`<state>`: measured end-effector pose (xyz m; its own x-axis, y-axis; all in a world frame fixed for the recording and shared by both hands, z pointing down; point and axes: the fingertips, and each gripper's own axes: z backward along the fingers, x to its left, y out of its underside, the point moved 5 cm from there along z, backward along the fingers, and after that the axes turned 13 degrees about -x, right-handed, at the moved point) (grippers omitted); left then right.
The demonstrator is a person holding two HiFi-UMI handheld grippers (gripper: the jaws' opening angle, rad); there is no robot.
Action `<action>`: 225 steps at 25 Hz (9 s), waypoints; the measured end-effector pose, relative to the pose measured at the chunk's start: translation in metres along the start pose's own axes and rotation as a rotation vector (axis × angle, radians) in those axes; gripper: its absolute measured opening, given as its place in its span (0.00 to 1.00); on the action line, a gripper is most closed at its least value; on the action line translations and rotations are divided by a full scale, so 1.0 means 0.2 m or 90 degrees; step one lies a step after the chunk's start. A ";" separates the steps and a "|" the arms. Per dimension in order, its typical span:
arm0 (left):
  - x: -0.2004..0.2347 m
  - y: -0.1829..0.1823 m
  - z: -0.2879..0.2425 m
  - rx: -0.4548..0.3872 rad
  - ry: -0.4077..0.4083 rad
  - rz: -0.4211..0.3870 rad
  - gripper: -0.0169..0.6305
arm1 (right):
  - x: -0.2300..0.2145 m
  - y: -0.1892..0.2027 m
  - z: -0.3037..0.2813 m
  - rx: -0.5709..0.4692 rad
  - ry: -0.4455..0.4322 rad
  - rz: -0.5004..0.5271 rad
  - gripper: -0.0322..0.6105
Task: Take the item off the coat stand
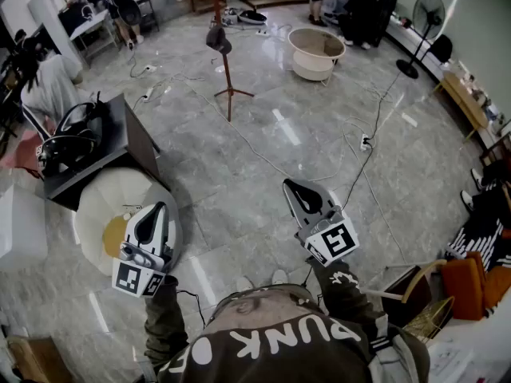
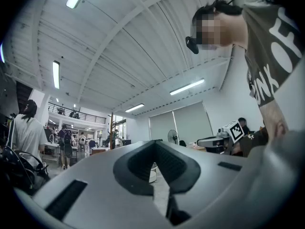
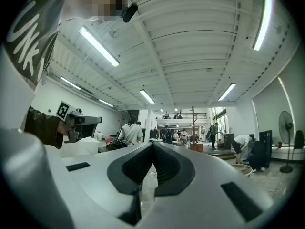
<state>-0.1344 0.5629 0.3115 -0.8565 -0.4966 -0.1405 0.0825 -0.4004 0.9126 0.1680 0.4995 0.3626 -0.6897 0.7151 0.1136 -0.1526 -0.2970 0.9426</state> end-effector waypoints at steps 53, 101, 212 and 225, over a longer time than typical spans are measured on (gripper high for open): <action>-0.44 0.12 -0.48 0.042 0.040 -0.023 0.03 | -0.46 0.08 0.25 -0.034 -0.045 -0.064 0.60; 1.37 1.06 -1.27 0.014 0.024 0.091 0.03 | -1.10 0.78 -1.48 0.091 -0.013 -0.005 0.98; 3.71 2.63 -3.86 0.112 -0.012 0.077 0.03 | -3.37 3.52 -4.77 0.292 -0.150 0.045 0.60; 3.72 2.58 -3.81 0.106 -0.013 0.072 0.03 | -3.38 3.47 -4.77 0.308 -0.099 0.096 0.11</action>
<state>-0.3400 -0.6004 0.3853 -0.8570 -0.5147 -0.0269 0.0951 -0.2091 0.9733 -0.1473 -0.7932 0.6397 -0.5597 0.7838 0.2691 0.3089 -0.1040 0.9454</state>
